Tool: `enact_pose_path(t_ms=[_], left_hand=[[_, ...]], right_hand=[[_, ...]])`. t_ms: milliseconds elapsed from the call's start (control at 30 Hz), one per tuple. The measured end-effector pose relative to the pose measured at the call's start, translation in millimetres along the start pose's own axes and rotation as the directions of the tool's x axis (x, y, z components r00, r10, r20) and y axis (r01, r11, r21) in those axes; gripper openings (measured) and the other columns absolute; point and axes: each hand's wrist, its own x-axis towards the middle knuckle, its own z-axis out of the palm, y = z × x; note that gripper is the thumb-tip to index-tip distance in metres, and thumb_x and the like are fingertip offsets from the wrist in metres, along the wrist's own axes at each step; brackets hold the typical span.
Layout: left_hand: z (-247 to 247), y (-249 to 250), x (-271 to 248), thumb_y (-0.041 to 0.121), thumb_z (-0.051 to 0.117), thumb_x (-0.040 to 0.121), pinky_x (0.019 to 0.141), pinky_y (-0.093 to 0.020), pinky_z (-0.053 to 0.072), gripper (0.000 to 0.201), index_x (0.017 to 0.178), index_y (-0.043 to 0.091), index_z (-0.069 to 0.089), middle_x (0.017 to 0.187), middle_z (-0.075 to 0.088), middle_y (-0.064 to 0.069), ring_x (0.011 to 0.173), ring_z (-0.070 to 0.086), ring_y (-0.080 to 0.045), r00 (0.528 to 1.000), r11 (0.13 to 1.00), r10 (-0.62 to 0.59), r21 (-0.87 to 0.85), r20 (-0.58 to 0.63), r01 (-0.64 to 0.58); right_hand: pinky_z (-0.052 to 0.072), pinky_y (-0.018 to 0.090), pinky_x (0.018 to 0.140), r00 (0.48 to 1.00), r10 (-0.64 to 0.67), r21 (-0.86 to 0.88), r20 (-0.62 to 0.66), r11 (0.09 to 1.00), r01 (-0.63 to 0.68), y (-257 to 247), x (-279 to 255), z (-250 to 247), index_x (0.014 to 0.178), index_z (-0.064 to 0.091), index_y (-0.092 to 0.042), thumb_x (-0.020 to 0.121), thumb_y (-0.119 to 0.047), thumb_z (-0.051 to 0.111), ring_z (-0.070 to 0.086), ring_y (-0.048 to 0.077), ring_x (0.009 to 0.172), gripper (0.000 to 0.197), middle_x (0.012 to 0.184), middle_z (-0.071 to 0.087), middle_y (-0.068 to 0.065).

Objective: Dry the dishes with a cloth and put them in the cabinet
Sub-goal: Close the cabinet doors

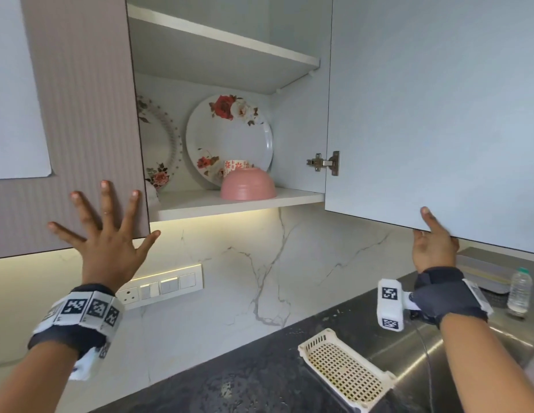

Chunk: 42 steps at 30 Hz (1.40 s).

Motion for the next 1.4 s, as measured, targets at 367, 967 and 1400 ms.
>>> enact_pose_path(t_ms=[367,967,1400], left_hand=[[-14,-14,-2,0.069,0.010,0.082,0.090,-0.065,-0.026,0.075,0.148,0.034,0.001,0.153,-0.026,0.001,0.132,-0.039,-0.029,0.987,0.998,0.052,-0.029,0.152,-0.048],[-18,-17,-6,0.090,0.013,0.063,0.093,-0.046,-0.039,0.099,0.142,0.038,-0.016,0.148,-0.032,0.017,0.132,-0.041,-0.015,0.988,0.988,0.014,-0.152,0.151,0.010],[19,3,-3,0.082,0.027,0.072,0.102,-0.063,-0.016,0.092,0.147,0.033,0.005,0.157,0.001,0.002,0.143,-0.010,-0.032,0.970,0.983,-0.177,0.013,-0.164,0.182]], right_hand=[[0.028,0.013,0.104,0.940,-0.263,-0.379,0.219,0.865,0.330,73,-101,41,0.132,0.047,-0.013,0.086,-0.044,0.061,0.046,0.006,0.121,0.057,0.133,0.045,-0.010],[-0.001,0.070,0.104,0.535,0.011,-0.533,0.845,-0.085,0.842,195,-116,152,0.144,-0.022,-0.019,0.057,-0.088,0.046,-0.021,0.047,0.137,0.131,0.150,-0.025,0.024],[-0.005,0.071,0.102,0.508,-0.114,-0.513,0.854,-0.018,0.858,232,-101,164,0.148,-0.006,-0.021,0.060,-0.094,0.019,-0.011,0.048,0.139,0.117,0.154,-0.009,0.025]])
